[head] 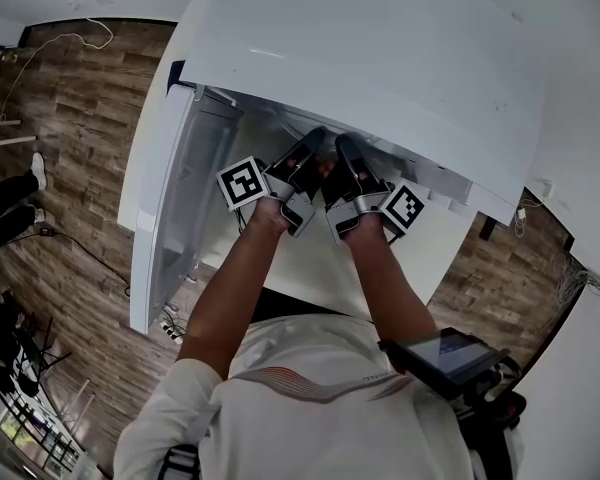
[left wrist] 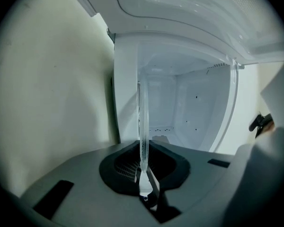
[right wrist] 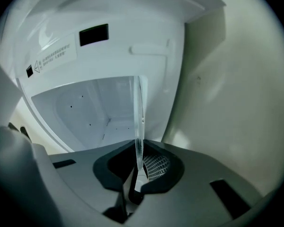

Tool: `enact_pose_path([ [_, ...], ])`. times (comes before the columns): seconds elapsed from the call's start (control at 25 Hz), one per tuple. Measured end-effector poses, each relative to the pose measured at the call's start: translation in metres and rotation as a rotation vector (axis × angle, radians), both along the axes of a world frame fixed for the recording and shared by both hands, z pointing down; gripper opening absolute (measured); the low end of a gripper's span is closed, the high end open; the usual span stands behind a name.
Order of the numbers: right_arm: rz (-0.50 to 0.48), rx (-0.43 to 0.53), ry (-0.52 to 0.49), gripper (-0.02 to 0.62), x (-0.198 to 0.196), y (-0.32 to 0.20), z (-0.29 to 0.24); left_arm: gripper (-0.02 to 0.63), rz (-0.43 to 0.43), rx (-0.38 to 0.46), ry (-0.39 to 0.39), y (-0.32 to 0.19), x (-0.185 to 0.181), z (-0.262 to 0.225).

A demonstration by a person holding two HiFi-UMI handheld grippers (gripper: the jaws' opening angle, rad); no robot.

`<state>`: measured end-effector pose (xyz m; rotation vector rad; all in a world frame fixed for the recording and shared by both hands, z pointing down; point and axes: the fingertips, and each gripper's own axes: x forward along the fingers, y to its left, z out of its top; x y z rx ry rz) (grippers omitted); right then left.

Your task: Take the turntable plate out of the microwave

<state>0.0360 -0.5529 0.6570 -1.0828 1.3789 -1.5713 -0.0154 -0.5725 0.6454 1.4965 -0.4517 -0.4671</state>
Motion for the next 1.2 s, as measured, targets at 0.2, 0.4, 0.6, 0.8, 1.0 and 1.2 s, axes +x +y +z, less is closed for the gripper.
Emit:
enact_pose_path([
  [0.2,0.004,0.038,0.012,0.037,-0.001,0.000,-0.008,0.044,-0.004,0.031,0.015,0.001,-0.001,-0.005],
  [0.4,-0.011,0.082,0.045,0.037,-0.003,-0.002,-0.018,0.048,-0.015,0.058,0.032,0.001,-0.004,-0.011],
  [0.6,-0.019,0.118,0.039,0.037,-0.005,-0.004,-0.033,0.048,-0.026,0.100,0.040,0.000,-0.005,-0.028],
  [0.8,-0.054,0.143,0.033,0.037,-0.007,0.006,-0.044,0.049,-0.063,0.107,0.032,0.012,-0.009,-0.039],
  [1.0,-0.106,0.152,0.022,0.037,-0.010,0.056,-0.066,0.049,-0.106,0.112,0.025,0.064,-0.012,-0.061],
  [1.2,-0.190,0.164,0.007,0.037,-0.026,0.088,-0.072,0.049,-0.182,0.127,0.009,0.100,-0.029,-0.070],
])
